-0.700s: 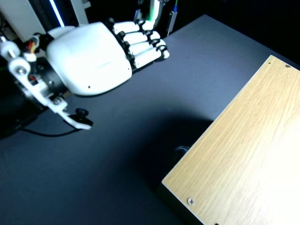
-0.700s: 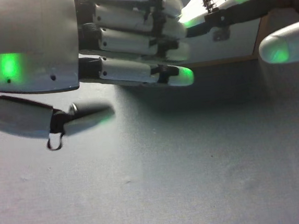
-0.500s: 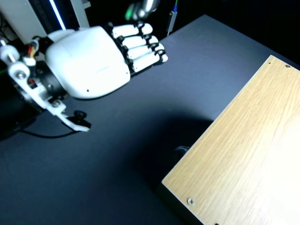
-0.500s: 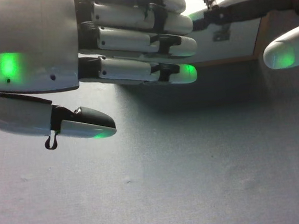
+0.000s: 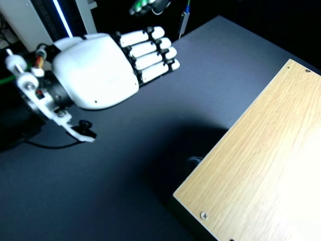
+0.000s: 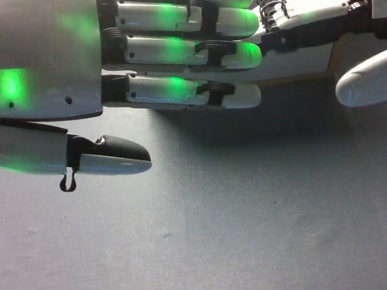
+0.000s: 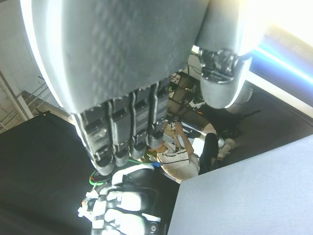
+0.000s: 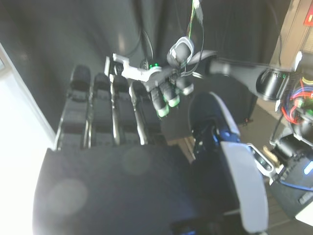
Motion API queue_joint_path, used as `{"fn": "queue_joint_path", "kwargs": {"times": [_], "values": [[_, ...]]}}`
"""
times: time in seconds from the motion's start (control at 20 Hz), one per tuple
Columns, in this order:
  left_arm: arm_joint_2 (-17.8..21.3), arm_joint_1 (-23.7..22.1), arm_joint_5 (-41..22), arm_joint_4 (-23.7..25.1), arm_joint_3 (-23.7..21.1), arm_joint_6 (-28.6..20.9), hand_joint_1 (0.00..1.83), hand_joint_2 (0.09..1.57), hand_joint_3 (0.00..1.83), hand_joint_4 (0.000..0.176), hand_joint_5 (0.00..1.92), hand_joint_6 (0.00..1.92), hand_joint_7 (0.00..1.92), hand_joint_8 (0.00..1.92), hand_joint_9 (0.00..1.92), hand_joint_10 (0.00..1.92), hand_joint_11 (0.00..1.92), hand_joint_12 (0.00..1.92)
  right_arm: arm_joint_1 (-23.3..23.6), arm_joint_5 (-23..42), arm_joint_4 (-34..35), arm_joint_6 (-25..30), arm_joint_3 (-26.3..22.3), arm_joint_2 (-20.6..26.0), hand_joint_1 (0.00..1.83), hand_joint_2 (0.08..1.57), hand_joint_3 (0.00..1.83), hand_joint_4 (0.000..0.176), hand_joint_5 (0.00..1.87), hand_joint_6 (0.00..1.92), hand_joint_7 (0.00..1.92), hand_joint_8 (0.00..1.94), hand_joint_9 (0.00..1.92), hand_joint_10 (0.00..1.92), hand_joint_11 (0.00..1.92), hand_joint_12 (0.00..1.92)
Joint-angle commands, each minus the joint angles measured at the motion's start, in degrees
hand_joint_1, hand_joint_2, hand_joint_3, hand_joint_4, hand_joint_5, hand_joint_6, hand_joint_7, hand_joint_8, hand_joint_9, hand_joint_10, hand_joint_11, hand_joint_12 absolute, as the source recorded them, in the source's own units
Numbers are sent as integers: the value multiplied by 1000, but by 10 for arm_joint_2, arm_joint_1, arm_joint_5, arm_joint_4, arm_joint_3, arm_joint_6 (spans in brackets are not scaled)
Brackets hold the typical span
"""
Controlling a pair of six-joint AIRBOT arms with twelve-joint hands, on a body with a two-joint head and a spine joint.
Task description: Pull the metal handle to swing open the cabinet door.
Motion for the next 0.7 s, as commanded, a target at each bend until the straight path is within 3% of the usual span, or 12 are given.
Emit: {"fn": "queue_joint_path", "kwargs": {"times": [0.0, 0.2, 0.4, 0.65], "values": [[3, -6, -9, -56, -1, 4, 0, 1528, 19, 0, 183, 0, 173, 0, 122, 3, 0, 314, 1, 24, 63, 4, 0, 5, 0, 1463, 8, 0, 122, 8, 143, 7, 115, 11, 0, 288], [3, -6, -9, -56, -1, 4, 0, 1537, 14, 0, 201, 1, 204, 2, 179, 7, 0, 452, -15, -2, 78, 4, -4, 10, 0, 1466, 3, 0, 144, 3, 161, 2, 137, 5, 0, 444], [3, -6, -9, -56, -1, 4, 0, 1532, 8, 0, 179, 2, 184, 2, 179, 2, 0, 445, -26, -36, 101, 4, -8, 11, 0, 1470, 3, 0, 167, 6, 189, 6, 142, 3, 0, 442], [3, -6, -9, -56, -1, 4, 0, 1546, 11, 0, 177, 0, 184, 0, 178, 0, 0, 473, -30, -101, 119, 43, -16, 15, 0, 1484, 6, 0, 155, 2, 180, 3, 141, 1, 0, 410]]}}
